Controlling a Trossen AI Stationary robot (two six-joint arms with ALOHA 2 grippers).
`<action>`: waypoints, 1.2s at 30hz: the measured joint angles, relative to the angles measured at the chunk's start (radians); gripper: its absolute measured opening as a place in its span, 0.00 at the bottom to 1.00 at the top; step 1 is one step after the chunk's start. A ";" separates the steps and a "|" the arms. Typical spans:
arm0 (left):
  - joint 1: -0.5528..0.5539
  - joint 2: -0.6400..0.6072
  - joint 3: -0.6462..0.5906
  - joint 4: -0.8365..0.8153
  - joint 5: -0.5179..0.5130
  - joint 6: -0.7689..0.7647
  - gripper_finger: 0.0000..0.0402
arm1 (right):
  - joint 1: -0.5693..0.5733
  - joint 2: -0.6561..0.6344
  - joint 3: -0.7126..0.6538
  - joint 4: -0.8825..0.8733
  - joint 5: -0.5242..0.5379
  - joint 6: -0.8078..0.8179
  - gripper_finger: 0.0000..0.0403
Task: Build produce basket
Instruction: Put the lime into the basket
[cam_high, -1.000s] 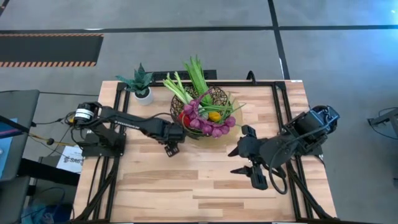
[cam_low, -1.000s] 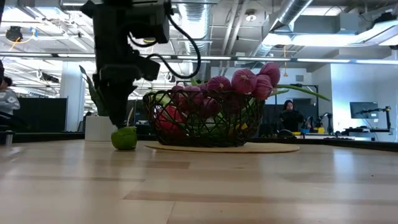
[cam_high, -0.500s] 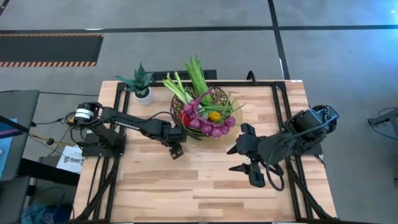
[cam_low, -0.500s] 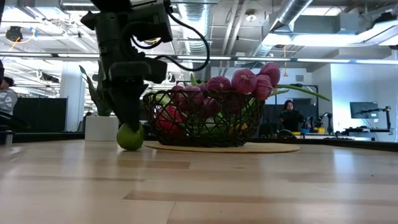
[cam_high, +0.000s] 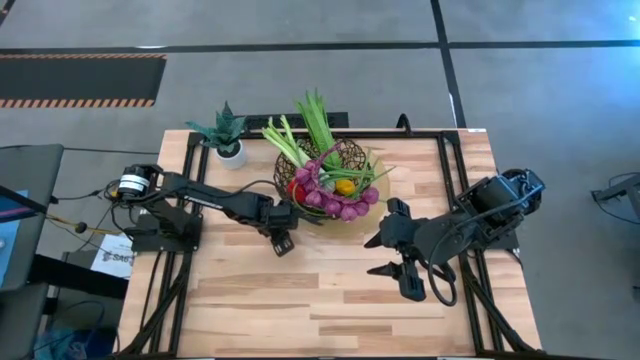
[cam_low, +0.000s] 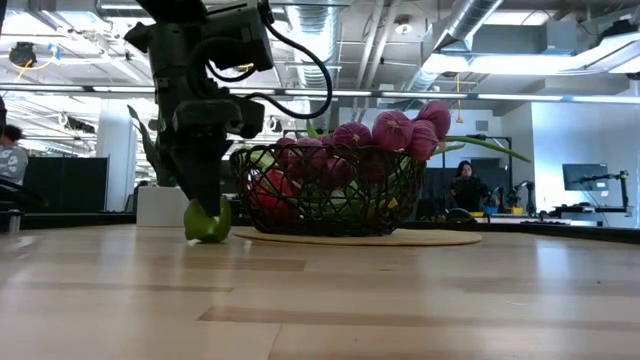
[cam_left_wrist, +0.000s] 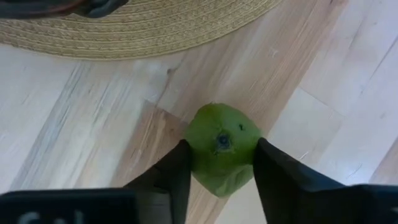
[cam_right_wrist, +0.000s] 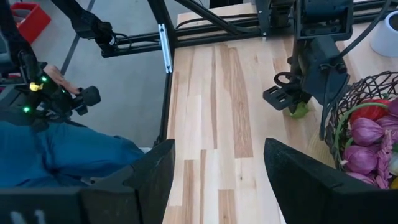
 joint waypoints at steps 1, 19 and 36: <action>0.000 0.000 0.000 0.000 0.004 0.000 0.29 | 0.000 0.000 0.000 0.002 0.000 0.000 0.66; -0.186 -0.122 0.252 -0.186 -0.005 0.019 0.04 | -0.002 0.000 0.000 0.018 0.000 -0.001 0.66; 0.107 -0.145 0.693 -0.096 -0.175 0.398 0.02 | -0.002 0.000 0.000 0.033 0.000 0.014 0.66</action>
